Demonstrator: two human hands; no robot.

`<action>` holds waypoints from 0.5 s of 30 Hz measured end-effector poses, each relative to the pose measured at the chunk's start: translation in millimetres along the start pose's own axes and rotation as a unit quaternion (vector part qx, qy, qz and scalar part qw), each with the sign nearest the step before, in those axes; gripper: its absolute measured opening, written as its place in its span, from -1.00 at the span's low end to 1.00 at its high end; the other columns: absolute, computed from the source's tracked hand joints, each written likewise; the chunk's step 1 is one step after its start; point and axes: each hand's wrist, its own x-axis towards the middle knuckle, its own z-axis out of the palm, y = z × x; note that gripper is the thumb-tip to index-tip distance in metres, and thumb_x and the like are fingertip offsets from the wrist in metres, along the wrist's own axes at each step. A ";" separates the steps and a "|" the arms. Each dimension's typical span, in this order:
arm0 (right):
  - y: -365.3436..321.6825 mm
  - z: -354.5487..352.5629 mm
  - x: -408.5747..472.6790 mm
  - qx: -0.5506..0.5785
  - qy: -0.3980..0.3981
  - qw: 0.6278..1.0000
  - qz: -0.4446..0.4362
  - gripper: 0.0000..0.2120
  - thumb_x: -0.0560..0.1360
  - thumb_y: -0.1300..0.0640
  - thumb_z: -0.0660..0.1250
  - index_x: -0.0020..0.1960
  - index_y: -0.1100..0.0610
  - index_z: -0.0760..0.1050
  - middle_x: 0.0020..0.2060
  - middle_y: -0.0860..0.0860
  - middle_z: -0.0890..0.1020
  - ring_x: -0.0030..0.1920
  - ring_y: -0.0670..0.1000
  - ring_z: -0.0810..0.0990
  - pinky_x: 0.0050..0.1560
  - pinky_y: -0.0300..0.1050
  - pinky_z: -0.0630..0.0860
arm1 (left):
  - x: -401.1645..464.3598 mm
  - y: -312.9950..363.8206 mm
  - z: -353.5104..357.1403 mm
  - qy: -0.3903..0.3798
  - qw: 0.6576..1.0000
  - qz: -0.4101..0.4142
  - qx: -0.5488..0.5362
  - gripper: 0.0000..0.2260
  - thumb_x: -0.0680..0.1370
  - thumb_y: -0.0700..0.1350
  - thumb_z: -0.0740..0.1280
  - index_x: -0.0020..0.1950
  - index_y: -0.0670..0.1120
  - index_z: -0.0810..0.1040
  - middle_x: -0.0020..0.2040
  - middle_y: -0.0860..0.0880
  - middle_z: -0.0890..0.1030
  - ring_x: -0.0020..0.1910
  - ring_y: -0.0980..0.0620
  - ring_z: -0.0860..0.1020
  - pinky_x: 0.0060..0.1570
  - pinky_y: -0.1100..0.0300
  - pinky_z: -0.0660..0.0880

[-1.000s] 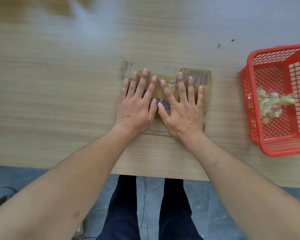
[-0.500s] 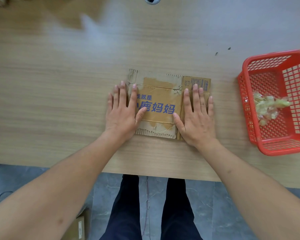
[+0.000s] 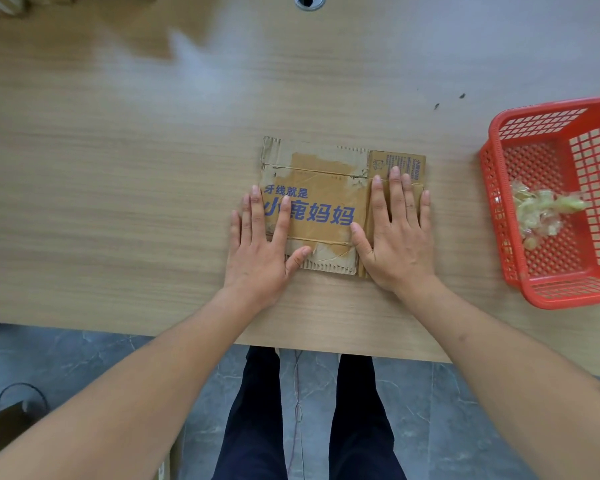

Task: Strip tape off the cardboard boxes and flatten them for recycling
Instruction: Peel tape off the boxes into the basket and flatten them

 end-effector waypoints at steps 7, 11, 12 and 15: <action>-14.1 -16.0 -24.9 0.064 -0.017 0.985 0.158 -0.42 0.70 -0.22 0.06 0.66 -0.11 0.08 0.61 0.34 0.03 0.61 0.37 -0.01 0.61 0.28 -0.06 | -2.7 23.8 -28.4 -0.072 0.993 -0.090 -0.029 -0.29 0.63 0.35 0.05 0.65 0.17 -0.24 0.63 -0.25 -0.26 0.62 -0.27 -0.21 0.57 -0.19 -0.19; -13.9 -29.6 -37.1 0.179 -0.037 0.967 0.179 -0.38 0.59 -0.08 0.39 0.59 0.02 0.32 0.58 0.35 0.16 0.60 0.33 0.12 0.59 0.24 0.11 | 2.0 42.2 -44.0 -0.054 0.981 -0.158 -0.099 -0.30 0.59 0.21 0.34 0.61 0.30 0.02 0.55 -0.26 0.05 0.48 -0.28 0.16 0.48 -0.16 0.12; -11.7 -35.2 -36.5 0.212 -0.043 0.958 0.189 -0.37 0.56 -0.05 0.44 0.57 0.02 0.35 0.59 0.31 0.17 0.60 0.29 0.13 0.58 0.20 0.14 | 3.4 45.6 -47.1 -0.050 0.975 -0.179 -0.120 -0.27 0.55 0.19 0.41 0.59 0.36 0.05 0.50 -0.24 0.11 0.43 -0.25 0.21 0.45 -0.14 0.17; -5.3 -49.8 -33.7 0.277 -0.050 0.941 0.186 -0.34 0.51 0.07 0.53 0.56 -0.03 0.38 0.64 0.15 0.10 0.61 0.15 0.11 0.57 0.00 0.15 | 5.6 49.6 -56.1 -0.053 0.949 -0.258 -0.172 -0.10 0.39 0.22 0.56 0.53 0.50 0.05 0.34 -0.16 0.23 0.33 -0.19 0.30 0.41 -0.05 0.22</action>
